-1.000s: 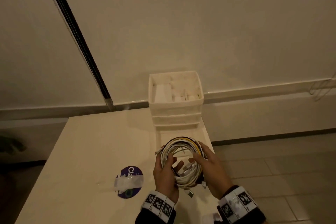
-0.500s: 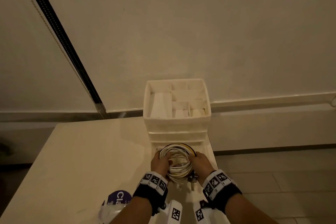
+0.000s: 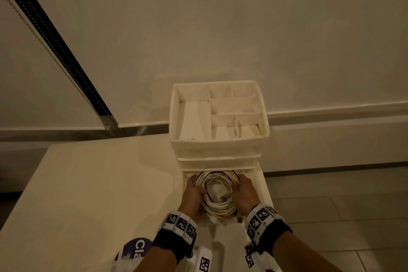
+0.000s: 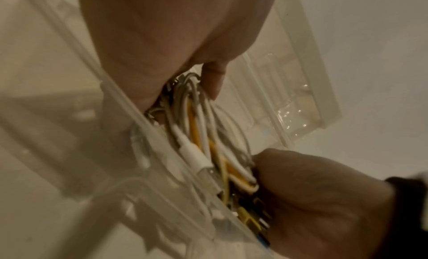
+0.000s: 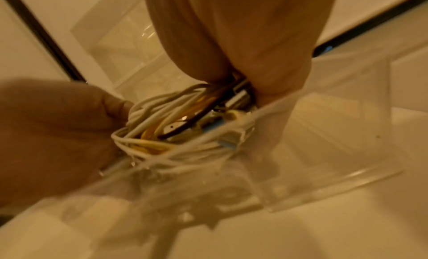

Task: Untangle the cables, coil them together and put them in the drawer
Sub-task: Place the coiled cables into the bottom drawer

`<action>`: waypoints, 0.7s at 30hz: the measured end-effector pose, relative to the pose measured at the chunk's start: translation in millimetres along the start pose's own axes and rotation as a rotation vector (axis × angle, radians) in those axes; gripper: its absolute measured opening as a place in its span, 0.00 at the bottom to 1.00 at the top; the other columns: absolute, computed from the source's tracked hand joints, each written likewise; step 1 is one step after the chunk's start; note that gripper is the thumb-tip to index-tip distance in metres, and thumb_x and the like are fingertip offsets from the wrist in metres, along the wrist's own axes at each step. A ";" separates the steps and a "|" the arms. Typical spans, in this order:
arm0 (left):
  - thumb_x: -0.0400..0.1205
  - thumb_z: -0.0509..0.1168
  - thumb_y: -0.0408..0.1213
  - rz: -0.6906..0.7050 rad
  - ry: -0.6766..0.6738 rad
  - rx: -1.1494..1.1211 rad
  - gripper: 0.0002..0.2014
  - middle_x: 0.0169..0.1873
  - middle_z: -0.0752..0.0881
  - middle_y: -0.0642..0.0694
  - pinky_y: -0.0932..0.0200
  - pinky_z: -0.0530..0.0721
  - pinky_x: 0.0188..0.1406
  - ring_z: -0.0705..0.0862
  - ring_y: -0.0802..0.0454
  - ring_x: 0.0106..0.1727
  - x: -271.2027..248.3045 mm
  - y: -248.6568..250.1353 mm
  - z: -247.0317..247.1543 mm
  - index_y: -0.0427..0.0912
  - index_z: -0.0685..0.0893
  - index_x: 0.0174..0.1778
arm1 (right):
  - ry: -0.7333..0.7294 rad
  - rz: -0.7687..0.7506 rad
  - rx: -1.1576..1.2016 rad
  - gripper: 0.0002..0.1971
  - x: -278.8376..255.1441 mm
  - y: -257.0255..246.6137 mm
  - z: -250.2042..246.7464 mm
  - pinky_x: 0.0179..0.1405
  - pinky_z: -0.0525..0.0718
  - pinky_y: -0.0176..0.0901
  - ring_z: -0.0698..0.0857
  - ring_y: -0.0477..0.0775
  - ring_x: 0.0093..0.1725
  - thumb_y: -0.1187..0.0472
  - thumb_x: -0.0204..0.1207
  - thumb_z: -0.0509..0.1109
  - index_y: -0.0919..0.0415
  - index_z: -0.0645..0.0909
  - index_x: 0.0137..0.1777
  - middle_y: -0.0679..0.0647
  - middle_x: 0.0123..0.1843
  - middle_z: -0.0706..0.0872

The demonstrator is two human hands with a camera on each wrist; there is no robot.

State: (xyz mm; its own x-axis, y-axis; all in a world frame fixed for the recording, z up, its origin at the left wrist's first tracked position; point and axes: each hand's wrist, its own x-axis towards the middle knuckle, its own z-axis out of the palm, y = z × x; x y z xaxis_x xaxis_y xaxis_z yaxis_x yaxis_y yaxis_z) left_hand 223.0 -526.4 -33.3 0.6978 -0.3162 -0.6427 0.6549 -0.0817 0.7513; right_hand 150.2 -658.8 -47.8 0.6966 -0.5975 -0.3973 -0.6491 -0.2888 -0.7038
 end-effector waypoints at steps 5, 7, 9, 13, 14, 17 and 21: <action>0.75 0.65 0.26 0.232 -0.057 0.326 0.29 0.63 0.86 0.48 0.39 0.81 0.68 0.84 0.46 0.65 3.0 -8.0 -12.3 0.60 0.78 0.67 | 0.097 -0.050 0.050 0.18 -7.3 4.1 3.2 0.55 0.72 0.43 0.77 0.65 0.62 0.60 0.86 0.57 0.65 0.69 0.72 0.66 0.67 0.74; 0.75 0.69 0.37 0.342 -0.040 0.604 0.31 0.71 0.80 0.46 0.44 0.75 0.74 0.78 0.45 0.72 3.5 -13.1 -18.5 0.58 0.70 0.75 | 0.118 -0.075 0.077 0.20 -12.8 1.2 -0.3 0.57 0.72 0.41 0.77 0.63 0.64 0.58 0.85 0.60 0.63 0.68 0.74 0.64 0.67 0.75; 0.79 0.70 0.38 0.428 0.022 0.820 0.34 0.73 0.76 0.40 0.52 0.72 0.74 0.74 0.42 0.74 -7.0 -12.4 -19.7 0.45 0.64 0.81 | 0.109 -0.147 0.047 0.22 -21.3 -0.2 -8.2 0.63 0.72 0.44 0.76 0.61 0.68 0.58 0.84 0.61 0.61 0.66 0.76 0.61 0.70 0.75; 0.83 0.63 0.34 0.727 0.028 1.068 0.23 0.72 0.75 0.46 0.61 0.73 0.67 0.77 0.45 0.72 -33.4 -5.0 -35.2 0.45 0.72 0.76 | 0.035 -0.390 -0.205 0.18 -38.7 6.7 -34.6 0.65 0.78 0.47 0.79 0.57 0.67 0.62 0.82 0.63 0.57 0.73 0.71 0.54 0.70 0.77; 0.83 0.63 0.34 0.792 0.000 1.175 0.22 0.71 0.75 0.47 0.57 0.78 0.64 0.78 0.45 0.70 -34.8 -3.0 -42.0 0.47 0.74 0.74 | 0.004 -0.437 -0.293 0.18 -40.9 7.9 -39.9 0.65 0.78 0.46 0.79 0.56 0.67 0.63 0.81 0.63 0.58 0.74 0.71 0.54 0.71 0.77; 0.80 0.65 0.34 0.863 -0.114 1.454 0.31 0.80 0.68 0.45 0.49 0.76 0.71 0.70 0.44 0.78 -28.3 0.3 -52.1 0.44 0.67 0.81 | -0.071 -0.524 -0.482 0.30 -42.1 6.5 -43.8 0.73 0.73 0.43 0.70 0.55 0.77 0.63 0.81 0.65 0.58 0.60 0.82 0.54 0.82 0.62; 0.79 0.67 0.45 0.822 -0.054 1.635 0.35 0.80 0.67 0.46 0.53 0.65 0.73 0.71 0.47 0.77 -17.8 3.2 -40.0 0.43 0.63 0.81 | -0.106 -0.489 -0.558 0.38 -36.4 4.4 -32.8 0.74 0.70 0.41 0.64 0.54 0.81 0.65 0.79 0.67 0.57 0.51 0.85 0.51 0.86 0.53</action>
State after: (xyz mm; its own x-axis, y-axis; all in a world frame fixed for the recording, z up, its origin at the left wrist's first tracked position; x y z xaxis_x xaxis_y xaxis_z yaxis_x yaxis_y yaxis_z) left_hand 224.3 -483.3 -25.5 0.6281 -0.7718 -0.0987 -0.7390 -0.6314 0.2348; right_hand 111.9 -662.9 -17.1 0.9530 -0.2364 -0.1897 -0.2966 -0.8564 -0.4226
